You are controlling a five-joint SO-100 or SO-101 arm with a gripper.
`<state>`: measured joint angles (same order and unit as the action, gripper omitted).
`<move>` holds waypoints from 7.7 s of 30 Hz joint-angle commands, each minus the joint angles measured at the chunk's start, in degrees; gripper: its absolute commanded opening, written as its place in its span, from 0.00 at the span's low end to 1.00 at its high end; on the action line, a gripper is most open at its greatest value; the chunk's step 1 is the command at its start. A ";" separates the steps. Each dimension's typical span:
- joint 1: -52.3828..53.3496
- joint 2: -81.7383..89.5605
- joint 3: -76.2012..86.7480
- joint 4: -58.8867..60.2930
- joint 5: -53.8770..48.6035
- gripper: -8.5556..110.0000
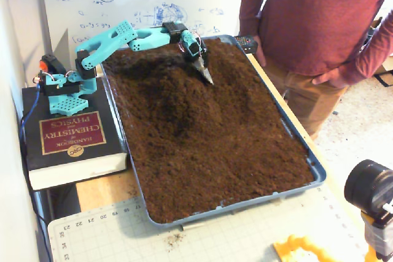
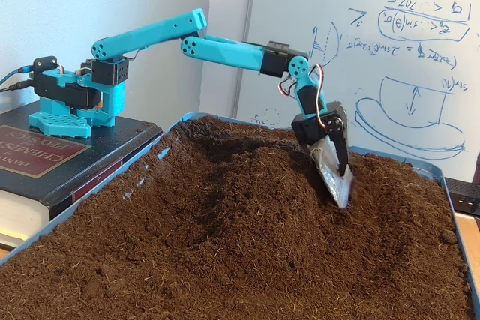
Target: Build a berm.
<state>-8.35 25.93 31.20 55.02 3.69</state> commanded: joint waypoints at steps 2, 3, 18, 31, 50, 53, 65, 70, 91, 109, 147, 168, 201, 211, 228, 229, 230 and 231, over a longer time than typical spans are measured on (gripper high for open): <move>1.93 6.86 -0.44 5.54 -2.81 0.08; 2.02 6.86 -0.44 6.33 -2.90 0.08; 0.18 9.05 -0.44 20.74 -1.93 0.08; 2.64 23.38 -1.85 21.27 -1.14 0.08; -5.27 4.22 -1.58 -31.38 6.59 0.07; -6.24 -1.76 -1.23 -40.61 6.50 0.07; -5.80 -12.83 -0.35 -43.15 -3.69 0.07; -5.71 -10.72 2.81 -41.75 -3.69 0.07; -2.81 32.43 51.15 -18.37 -3.96 0.07; -2.64 60.64 56.87 -11.60 17.14 0.07; 0.88 77.96 107.84 -8.17 -8.00 0.08; 4.83 43.15 78.13 -37.62 -11.25 0.07; 1.85 58.54 68.64 -37.62 -11.25 0.07; 1.14 67.59 73.21 -37.53 -11.16 0.07; -3.87 78.40 104.15 -37.53 -11.25 0.07; -3.96 79.63 106.26 -37.53 -11.25 0.08; -3.96 81.56 108.02 -37.62 -11.25 0.08; -3.96 84.29 109.42 -37.79 -11.16 0.08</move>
<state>-12.04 100.90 139.04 18.98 -8.00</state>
